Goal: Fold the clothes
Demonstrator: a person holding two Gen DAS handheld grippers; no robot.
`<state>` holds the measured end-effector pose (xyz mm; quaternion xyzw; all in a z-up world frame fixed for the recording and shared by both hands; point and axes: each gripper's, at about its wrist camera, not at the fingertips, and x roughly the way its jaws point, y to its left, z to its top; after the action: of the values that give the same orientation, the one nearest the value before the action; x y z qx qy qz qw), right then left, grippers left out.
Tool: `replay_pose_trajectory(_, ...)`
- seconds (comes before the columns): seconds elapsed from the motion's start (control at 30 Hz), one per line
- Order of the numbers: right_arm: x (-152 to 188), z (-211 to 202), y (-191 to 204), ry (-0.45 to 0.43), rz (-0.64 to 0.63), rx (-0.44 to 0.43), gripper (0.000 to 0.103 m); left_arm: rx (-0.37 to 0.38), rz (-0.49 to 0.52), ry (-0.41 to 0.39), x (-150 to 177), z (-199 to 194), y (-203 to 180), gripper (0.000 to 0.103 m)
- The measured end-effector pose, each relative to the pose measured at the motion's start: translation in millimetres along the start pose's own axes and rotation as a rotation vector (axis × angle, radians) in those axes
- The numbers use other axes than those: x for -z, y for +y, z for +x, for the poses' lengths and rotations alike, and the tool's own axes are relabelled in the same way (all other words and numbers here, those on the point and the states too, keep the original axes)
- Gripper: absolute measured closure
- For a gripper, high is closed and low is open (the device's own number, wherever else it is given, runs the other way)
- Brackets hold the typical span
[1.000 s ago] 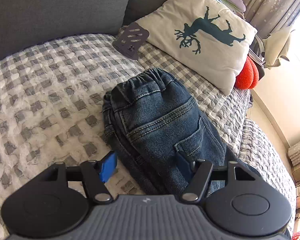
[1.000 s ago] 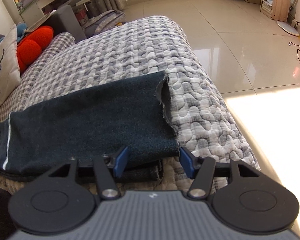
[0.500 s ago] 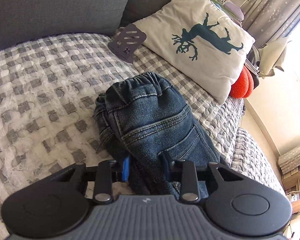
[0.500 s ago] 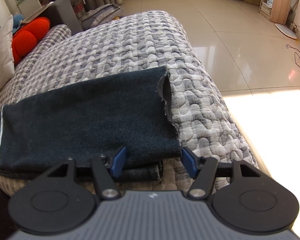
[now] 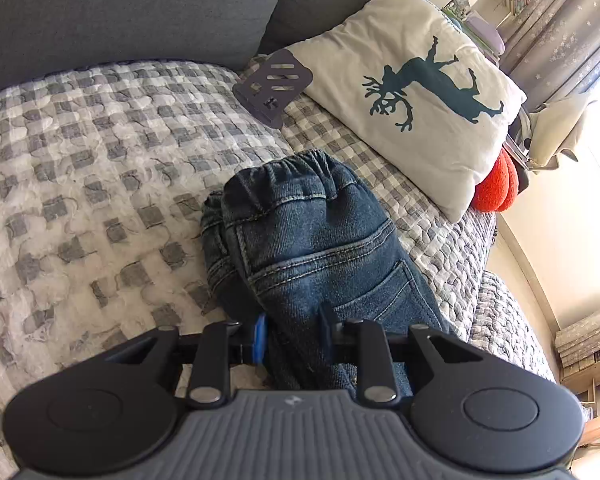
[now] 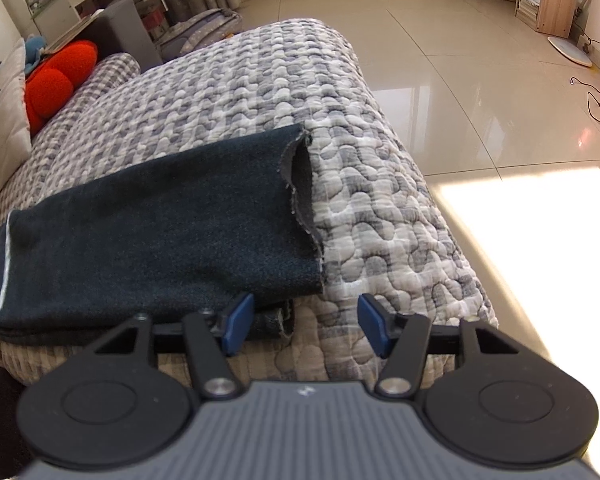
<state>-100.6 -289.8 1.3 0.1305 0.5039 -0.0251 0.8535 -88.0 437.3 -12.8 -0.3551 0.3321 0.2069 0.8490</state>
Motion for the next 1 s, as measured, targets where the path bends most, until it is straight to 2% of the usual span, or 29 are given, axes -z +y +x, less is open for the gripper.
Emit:
replay_pose_trajectory(0.07,1.7,2.5,-4.5,0.014,0.014,-0.024,0.060,0.001,0.001,-0.001,0.2,0.1,0.4,0.076)
replay_pose_trajectory(0.17,3.1,2.1,-10.7,0.017,0.039,-0.045,0.064,0.008,-0.016,0.007,-0.5,-0.4,2.9,0.076)
replay_pose_trajectory(0.4,-2.0,4.5,-15.4,0.006,0.067,-0.066,0.062,0.010,-0.011,0.005,2.5,-1.4,3.8,0.075)
replay_pose_trajectory(0.5,-5.5,2.2,-18.7,-0.001,0.093,-0.120,0.062,0.012,-0.014,0.007,3.0,-1.7,4.3,0.074)
replay_pose_trajectory(0.87,-6.1,8.9,-6.2,0.005,0.068,-0.126,0.058,0.007,-0.001,-0.006,8.2,-3.0,5.2,0.070)
replay_pose_trajectory(1.0,-8.6,10.2,-0.4,-0.005,0.082,-0.174,0.059,0.013,-0.003,-0.005,8.4,-3.3,6.6,0.070)
